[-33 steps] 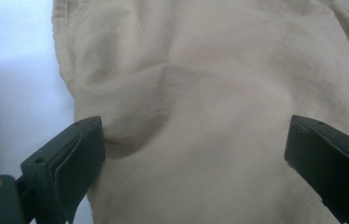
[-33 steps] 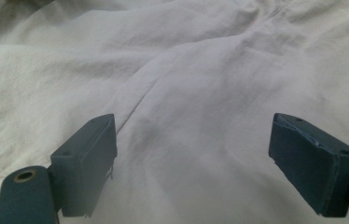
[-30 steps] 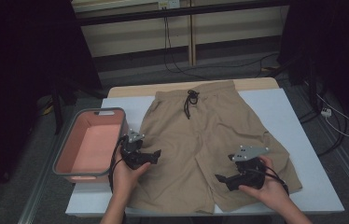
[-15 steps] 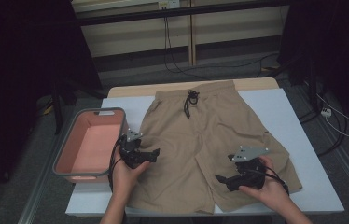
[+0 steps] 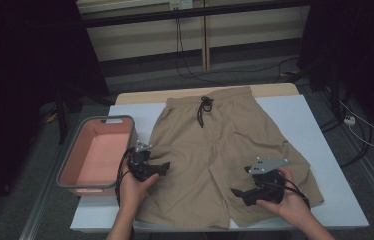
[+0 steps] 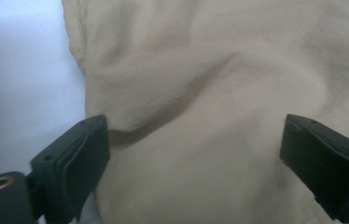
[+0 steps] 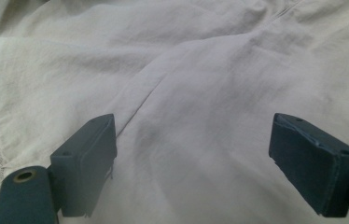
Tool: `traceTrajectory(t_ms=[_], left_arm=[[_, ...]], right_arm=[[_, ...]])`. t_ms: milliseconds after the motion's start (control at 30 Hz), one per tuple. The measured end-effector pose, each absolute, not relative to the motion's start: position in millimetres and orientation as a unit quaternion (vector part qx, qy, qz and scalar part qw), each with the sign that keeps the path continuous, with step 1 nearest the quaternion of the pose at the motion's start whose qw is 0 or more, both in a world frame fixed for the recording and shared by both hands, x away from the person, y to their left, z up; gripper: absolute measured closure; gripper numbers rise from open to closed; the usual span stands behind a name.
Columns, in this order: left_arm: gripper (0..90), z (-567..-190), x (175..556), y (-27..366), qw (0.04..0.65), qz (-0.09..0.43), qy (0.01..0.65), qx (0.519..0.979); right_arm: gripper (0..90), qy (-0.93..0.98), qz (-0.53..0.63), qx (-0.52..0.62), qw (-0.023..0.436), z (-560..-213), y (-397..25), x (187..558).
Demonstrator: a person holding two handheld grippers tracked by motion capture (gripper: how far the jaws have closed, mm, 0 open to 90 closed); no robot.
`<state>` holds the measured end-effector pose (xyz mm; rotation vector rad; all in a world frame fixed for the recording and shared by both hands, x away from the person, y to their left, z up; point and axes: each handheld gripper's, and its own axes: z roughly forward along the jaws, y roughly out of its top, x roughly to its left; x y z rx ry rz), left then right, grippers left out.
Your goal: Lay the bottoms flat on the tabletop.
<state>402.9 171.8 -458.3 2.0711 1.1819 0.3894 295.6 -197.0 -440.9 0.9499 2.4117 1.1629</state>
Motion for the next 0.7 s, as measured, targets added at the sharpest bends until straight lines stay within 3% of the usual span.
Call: traceTrajectory(t_ms=[167,300,567,700], left_arm=[[19.6,-458.5,401.4,170.4,0.346,0.156,0.462,0.802],[33.1,-458.0,397.8,167.6,0.339,0.167,0.457,0.805],[74.0,-453.0,395.3,165.7,0.335,0.144,0.470,0.804],[85.0,-452.6,395.3,164.3,0.331,0.142,0.470,0.806]], right_arm=[[15.2,0.839,0.405,0.330,0.149,-440.7,-196.7,295.3],[15.2,0.838,0.407,0.331,0.149,-440.1,-197.6,295.3],[14.9,0.835,0.410,0.335,0.148,-440.1,-198.5,296.0],[14.8,0.836,0.409,0.335,0.148,-440.4,-198.2,296.1]])
